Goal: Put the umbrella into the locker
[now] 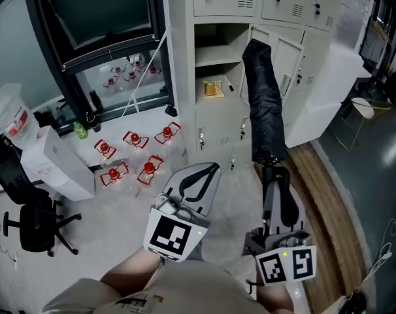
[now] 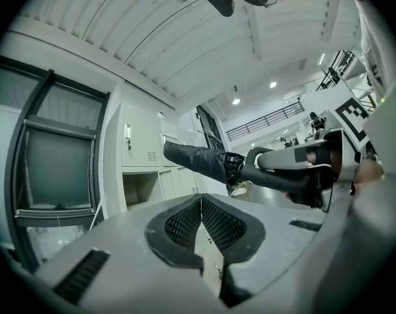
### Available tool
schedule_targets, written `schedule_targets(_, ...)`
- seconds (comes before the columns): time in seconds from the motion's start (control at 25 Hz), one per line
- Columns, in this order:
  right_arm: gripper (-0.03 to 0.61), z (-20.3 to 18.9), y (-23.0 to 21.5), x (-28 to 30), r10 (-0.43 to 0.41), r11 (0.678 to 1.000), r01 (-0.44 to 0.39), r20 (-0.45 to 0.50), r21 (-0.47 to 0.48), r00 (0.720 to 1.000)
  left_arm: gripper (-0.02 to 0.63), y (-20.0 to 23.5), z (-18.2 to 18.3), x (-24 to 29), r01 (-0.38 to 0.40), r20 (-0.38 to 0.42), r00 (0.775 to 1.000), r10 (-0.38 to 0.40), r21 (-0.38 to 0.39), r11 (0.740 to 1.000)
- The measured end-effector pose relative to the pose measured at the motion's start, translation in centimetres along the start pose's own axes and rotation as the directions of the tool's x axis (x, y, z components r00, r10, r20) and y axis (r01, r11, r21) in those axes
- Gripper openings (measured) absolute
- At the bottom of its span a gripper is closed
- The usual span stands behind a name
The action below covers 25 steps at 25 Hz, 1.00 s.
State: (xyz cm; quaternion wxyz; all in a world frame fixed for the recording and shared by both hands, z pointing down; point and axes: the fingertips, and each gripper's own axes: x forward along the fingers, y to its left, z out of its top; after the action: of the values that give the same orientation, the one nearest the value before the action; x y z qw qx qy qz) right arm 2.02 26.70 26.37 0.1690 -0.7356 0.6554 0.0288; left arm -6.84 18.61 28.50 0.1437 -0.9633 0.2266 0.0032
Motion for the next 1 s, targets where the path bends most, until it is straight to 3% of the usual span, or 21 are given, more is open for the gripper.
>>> schedule_targets(0.32, 0.018, -4.7, -2.1, 4.6, -0.02, 0.999, 0.023, -0.092, 0.036, 0.996, 0.009, 3.6, -2.7, 3.4, -0.006, -0.043, 0.999, 0.005, -0.015, 1.0)
schedule_targets(0.48, 0.018, -6.6, -3.5, 6.8, -0.035, 0.999, 0.038, -0.138, 0.022, 0.99, 0.009, 4.8, -4.5, 5.4, -0.012, -0.077, 0.997, 0.006, -0.075, 0.997)
schedule_targets(1.0, 0.018, -13.6, -7.8, 14.9, -0.07, 0.997, 0.079, -0.297, 0.02, 0.952, 0.009, 9.4, -10.5, 13.0, 0.012, -0.158, 0.987, -0.03, -0.115, 0.993)
